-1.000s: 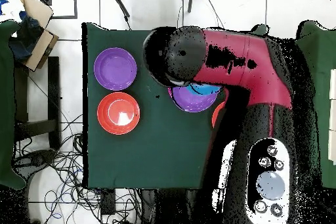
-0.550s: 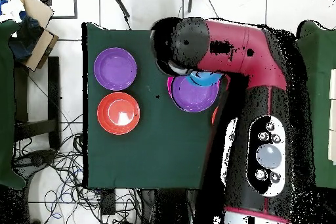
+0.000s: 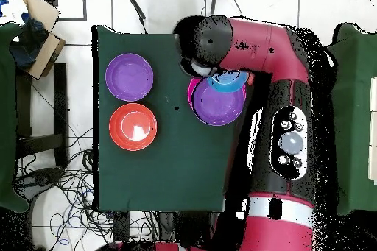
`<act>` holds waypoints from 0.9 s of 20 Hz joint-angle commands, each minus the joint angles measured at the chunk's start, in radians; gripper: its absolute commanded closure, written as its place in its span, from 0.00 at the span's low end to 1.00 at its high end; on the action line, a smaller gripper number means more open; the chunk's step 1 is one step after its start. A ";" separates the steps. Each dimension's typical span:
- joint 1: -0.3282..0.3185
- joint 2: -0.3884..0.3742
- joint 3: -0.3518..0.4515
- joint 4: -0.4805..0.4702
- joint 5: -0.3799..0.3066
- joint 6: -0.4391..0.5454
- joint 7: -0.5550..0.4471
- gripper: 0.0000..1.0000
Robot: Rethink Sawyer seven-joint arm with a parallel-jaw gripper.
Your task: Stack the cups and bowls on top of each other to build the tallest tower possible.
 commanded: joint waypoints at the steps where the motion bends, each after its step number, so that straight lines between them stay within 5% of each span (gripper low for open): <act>1: 0.001 0.074 0.089 -0.036 -0.013 -0.002 -0.056 1.00; 18: 0.038 0.099 0.047 -0.087 -0.014 0.096 -0.029 1.00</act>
